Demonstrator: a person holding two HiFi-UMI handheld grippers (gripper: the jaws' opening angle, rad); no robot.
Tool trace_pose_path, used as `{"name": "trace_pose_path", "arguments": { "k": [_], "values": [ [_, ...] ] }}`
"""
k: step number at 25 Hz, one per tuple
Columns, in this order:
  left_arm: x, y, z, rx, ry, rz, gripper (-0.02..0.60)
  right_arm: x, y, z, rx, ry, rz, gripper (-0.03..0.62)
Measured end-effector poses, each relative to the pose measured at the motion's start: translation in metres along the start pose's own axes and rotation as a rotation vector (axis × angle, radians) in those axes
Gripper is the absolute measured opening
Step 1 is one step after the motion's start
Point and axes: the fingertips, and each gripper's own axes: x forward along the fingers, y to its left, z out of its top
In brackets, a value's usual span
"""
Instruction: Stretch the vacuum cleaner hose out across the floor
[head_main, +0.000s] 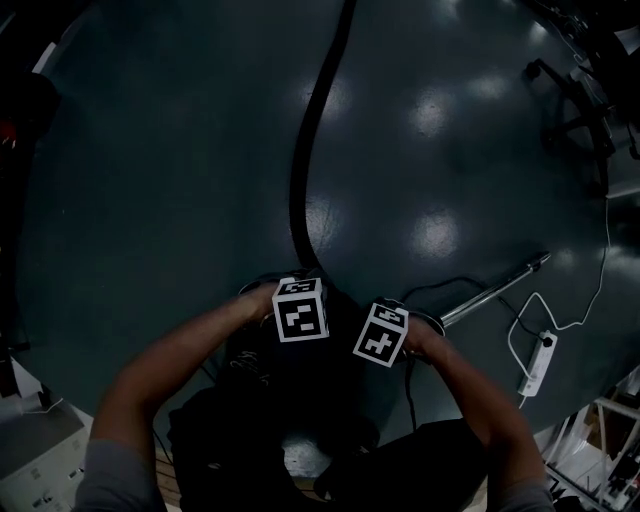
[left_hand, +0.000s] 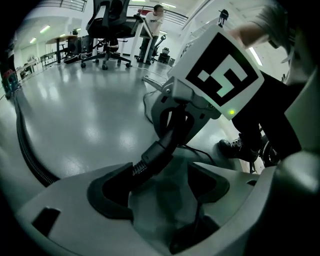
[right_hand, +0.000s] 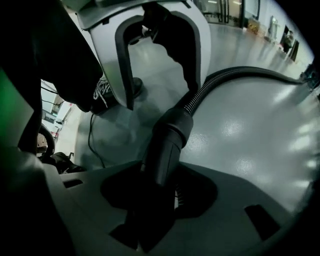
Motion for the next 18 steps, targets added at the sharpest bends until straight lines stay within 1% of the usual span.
{"name": "trace_pose_path", "arguments": {
  "k": [2,3,6,8,11,13,15,18],
  "values": [
    [0.009,-0.003,0.001,0.007,0.0,-0.013,0.351,0.006,0.001,0.0,0.026,-0.053,-0.022,0.15],
    [0.013,-0.004,0.003,0.009,0.002,-0.021,0.351,0.009,0.002,0.0,0.049,-0.087,-0.016,0.154],
    [0.026,-0.007,0.007,0.02,0.019,-0.044,0.351,0.017,0.007,-0.004,0.126,-0.181,0.036,0.164],
    [0.034,-0.009,0.008,0.026,0.028,-0.058,0.351,0.02,0.009,-0.005,0.14,-0.224,0.047,0.166],
    [0.044,-0.011,0.011,0.033,0.041,-0.075,0.351,0.021,0.008,-0.005,0.141,-0.302,0.033,0.17],
    [0.05,-0.014,0.016,0.036,0.044,-0.083,0.351,0.02,0.007,-0.007,0.16,-0.363,0.031,0.172],
    [0.051,-0.015,0.025,0.042,0.037,-0.085,0.351,0.016,0.005,-0.012,0.198,-0.401,0.035,0.172],
    [0.052,-0.009,0.034,0.056,0.026,-0.074,0.351,0.009,-0.006,-0.023,0.238,-0.421,0.009,0.172]
  ]
}}
